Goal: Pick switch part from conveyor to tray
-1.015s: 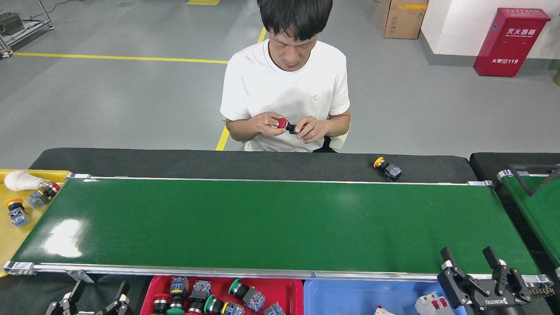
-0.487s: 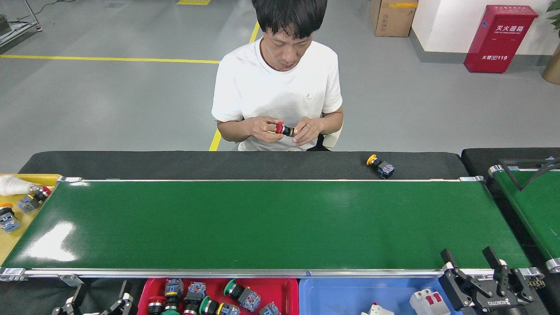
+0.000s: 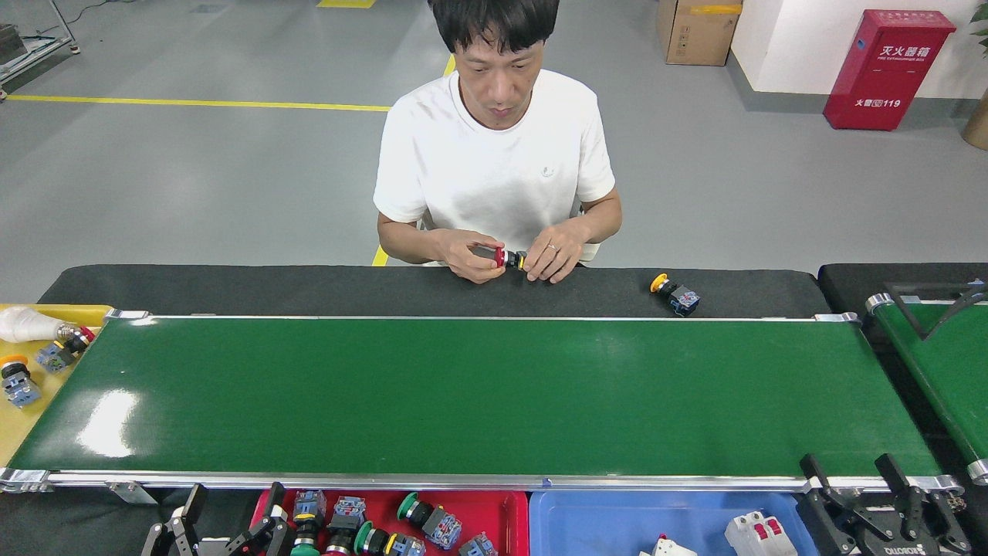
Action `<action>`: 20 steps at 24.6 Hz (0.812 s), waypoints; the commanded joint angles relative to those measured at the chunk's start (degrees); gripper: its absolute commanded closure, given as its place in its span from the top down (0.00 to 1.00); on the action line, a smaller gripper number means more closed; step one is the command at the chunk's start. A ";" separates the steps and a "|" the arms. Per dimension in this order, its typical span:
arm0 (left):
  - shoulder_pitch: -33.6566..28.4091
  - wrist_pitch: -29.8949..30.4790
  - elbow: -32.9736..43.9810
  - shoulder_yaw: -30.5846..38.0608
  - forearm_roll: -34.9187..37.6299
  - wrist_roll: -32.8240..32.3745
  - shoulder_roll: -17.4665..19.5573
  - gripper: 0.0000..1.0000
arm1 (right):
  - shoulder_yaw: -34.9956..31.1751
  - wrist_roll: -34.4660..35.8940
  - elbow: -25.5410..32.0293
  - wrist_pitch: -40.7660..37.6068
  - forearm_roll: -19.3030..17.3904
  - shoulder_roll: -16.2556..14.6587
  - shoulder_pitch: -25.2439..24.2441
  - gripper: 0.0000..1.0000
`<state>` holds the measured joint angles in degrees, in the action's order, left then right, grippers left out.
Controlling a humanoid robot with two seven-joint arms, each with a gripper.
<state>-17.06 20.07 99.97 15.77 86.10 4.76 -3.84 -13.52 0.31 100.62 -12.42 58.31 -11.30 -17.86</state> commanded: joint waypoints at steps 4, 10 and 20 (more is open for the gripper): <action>0.10 0.85 1.72 0.93 -0.14 0.43 0.23 1.00 | -1.33 0.04 0.81 0.20 -0.04 -0.12 0.28 1.00; 0.01 2.26 1.10 0.93 -0.23 0.34 0.14 1.00 | -2.38 -0.05 0.81 0.12 -0.04 0.05 0.20 1.00; -0.60 2.61 1.54 1.19 1.88 0.25 -1.79 1.00 | -3.35 0.04 0.81 -0.32 -0.04 0.23 0.02 1.00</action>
